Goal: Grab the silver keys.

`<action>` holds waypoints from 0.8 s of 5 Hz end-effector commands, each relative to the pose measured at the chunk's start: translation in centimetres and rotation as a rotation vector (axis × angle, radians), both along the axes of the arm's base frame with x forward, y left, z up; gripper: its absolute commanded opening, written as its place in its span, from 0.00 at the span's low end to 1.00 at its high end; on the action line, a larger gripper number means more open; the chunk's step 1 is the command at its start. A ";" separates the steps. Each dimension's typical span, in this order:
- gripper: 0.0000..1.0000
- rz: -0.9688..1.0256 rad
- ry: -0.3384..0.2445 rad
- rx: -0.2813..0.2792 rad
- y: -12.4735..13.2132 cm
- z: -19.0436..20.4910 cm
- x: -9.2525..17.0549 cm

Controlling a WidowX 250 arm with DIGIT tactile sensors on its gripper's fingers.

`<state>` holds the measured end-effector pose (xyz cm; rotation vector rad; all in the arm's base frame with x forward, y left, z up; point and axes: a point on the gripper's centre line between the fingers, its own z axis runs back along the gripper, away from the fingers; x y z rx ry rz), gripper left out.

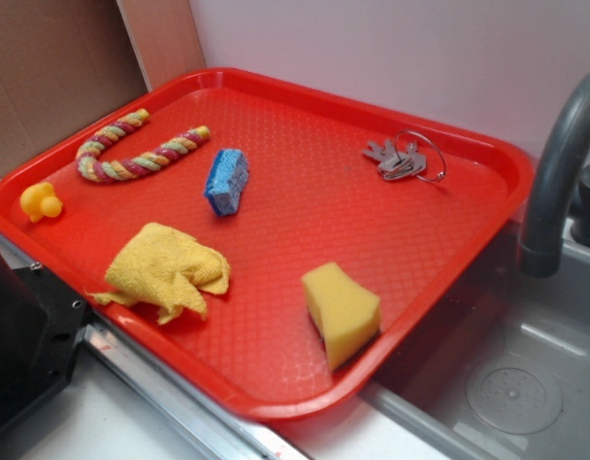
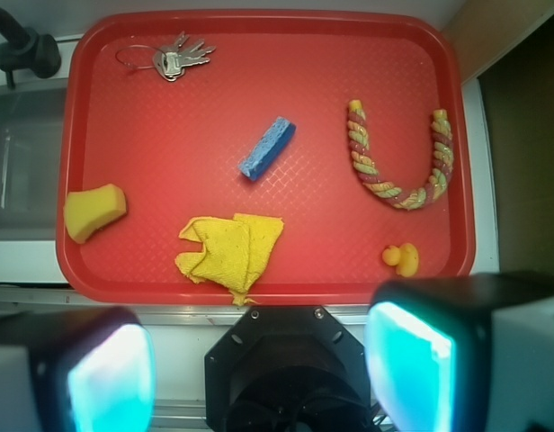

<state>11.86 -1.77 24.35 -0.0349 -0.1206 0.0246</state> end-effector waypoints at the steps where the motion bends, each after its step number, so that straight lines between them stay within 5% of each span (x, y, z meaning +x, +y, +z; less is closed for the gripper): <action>1: 1.00 0.000 0.000 0.000 0.0 0.0 0.0; 3: 1.00 -0.262 -0.380 0.037 1.0 -2.7 7.7; 4: 1.00 -0.401 -0.454 0.015 0.9 -4.7 11.1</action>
